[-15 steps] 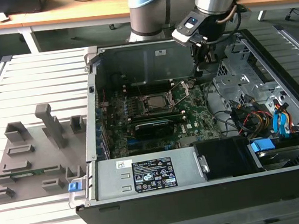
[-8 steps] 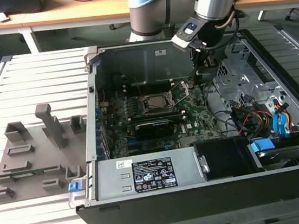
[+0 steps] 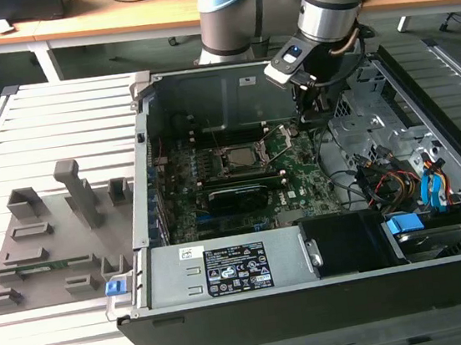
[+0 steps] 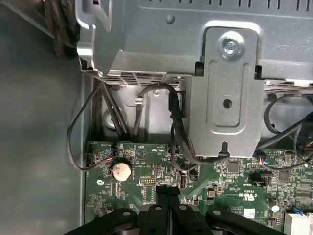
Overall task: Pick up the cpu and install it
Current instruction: 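Close the cpu cover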
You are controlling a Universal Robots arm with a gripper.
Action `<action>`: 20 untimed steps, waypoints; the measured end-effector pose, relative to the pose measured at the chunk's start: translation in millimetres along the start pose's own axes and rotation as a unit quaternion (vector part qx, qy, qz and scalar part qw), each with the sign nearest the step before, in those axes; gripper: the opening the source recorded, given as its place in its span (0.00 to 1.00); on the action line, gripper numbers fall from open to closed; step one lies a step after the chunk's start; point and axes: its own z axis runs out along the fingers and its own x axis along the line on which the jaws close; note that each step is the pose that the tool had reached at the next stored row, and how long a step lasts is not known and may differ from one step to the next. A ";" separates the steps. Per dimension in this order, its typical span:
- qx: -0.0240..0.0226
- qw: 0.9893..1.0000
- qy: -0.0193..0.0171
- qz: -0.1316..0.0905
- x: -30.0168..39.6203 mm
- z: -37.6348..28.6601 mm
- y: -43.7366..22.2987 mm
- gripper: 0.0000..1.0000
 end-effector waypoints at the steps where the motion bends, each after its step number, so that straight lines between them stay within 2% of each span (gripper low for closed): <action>1: 0.000 1.000 0.001 -0.001 0.1 1.4 -3.5 0.11; 3: 0.000 1.000 0.001 -0.001 0.3 2.4 -6.4 0.11; 6: 0.000 1.000 0.002 -0.001 0.7 3.8 -15.7 0.11; 10: 0.000 1.000 0.003 -0.001 1.0 4.6 -23.2 0.11; 13: 0.000 1.000 0.003 -0.001 1.3 5.2 -32.6 0.11; 20: 0.000 1.000 0.003 -0.001 1.8 5.9 -43.5 0.11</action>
